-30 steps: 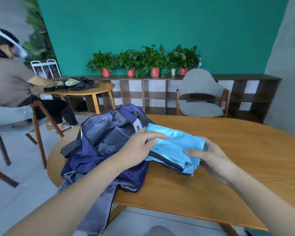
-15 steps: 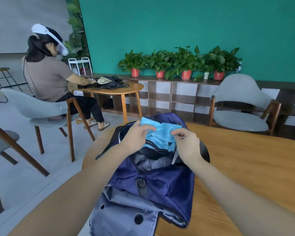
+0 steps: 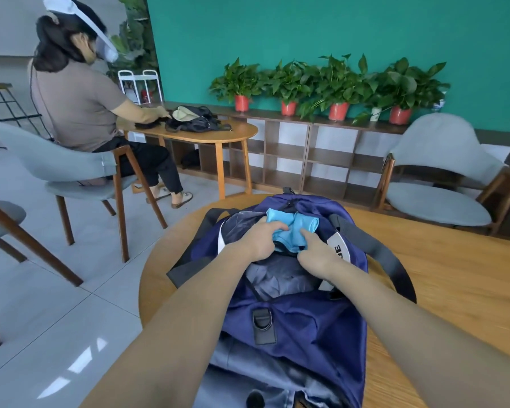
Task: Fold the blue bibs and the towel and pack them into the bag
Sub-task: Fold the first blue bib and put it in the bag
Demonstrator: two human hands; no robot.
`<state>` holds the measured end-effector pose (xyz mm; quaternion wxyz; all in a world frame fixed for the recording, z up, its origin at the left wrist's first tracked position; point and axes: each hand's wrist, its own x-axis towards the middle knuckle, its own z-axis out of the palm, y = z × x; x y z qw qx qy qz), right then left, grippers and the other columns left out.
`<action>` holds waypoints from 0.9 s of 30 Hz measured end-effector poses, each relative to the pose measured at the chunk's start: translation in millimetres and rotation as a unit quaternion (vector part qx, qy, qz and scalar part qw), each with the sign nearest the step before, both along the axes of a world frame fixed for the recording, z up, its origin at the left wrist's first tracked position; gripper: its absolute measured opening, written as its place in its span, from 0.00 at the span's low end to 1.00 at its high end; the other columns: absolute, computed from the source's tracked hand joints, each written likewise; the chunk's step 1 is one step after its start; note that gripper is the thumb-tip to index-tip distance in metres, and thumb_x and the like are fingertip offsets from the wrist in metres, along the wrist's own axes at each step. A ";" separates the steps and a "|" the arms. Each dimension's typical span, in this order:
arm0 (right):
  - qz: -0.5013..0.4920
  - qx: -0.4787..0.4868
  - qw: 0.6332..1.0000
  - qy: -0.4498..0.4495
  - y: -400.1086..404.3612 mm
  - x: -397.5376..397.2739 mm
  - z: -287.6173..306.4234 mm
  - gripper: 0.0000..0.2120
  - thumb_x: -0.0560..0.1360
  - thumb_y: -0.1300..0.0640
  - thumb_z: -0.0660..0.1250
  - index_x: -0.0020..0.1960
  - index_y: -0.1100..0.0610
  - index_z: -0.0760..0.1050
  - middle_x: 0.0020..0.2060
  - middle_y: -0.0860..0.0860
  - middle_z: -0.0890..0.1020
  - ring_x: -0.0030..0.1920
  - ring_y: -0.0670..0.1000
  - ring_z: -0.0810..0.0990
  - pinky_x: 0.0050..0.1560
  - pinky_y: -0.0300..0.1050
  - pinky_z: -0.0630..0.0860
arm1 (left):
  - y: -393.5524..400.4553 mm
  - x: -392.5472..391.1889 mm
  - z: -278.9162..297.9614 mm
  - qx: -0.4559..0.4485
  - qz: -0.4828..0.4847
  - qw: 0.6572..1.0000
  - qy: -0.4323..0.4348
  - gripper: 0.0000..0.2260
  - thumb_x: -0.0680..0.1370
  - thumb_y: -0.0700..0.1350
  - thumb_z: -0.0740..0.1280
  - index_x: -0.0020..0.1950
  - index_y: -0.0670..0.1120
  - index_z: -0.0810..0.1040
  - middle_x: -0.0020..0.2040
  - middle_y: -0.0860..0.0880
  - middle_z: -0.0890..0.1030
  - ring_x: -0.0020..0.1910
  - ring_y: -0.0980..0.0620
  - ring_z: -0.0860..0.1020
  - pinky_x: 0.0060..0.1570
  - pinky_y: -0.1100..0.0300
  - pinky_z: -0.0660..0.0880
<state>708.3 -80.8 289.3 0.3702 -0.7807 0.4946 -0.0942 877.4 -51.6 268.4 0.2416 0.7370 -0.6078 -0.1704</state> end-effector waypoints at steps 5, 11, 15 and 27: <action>-0.017 0.033 0.999 0.024 -9.7 -1.6 -5.6 0.42 0.74 0.52 0.67 0.81 0.44 0.48 0.80 0.51 0.57 0.75 0.59 0.64 0.74 0.56 0.63 | -4.2 7.3 -7.4 -0.008 -0.005 1.000 -0.014 0.27 0.75 0.26 0.59 0.67 0.49 0.79 0.70 0.41 0.71 0.69 0.42 0.71 0.65 0.62 0.64; 0.016 -0.051 0.994 0.093 -8.9 -12.6 -13.3 0.50 0.74 0.48 0.70 0.82 0.43 0.37 0.82 0.48 0.39 0.81 0.61 0.47 0.78 0.58 0.53 | -10.3 15.1 -11.8 0.003 0.002 0.999 -0.045 0.29 0.78 0.29 0.55 0.66 0.56 0.80 0.71 0.40 0.63 0.70 0.38 0.65 0.73 0.55 0.61; 0.008 -0.117 0.991 0.065 -7.1 -18.0 -8.9 0.54 0.72 0.47 0.73 0.81 0.45 0.35 0.82 0.49 0.42 0.81 0.60 0.47 0.79 0.57 0.51 | -14.1 16.5 -11.4 0.019 0.004 0.999 -0.050 0.29 0.79 0.29 0.54 0.66 0.57 0.81 0.75 0.42 0.57 0.71 0.39 0.61 0.76 0.53 0.58; -0.012 -0.161 0.984 0.079 -32.9 4.0 -5.9 0.43 0.78 0.43 0.66 0.82 0.55 0.45 0.80 0.54 0.56 0.78 0.58 0.55 0.77 0.55 0.57 | -52.1 6.6 -3.9 0.014 -0.068 0.981 -0.182 0.21 0.81 0.45 0.64 0.74 0.59 0.72 0.76 0.44 0.61 0.75 0.40 0.60 0.74 0.45 0.62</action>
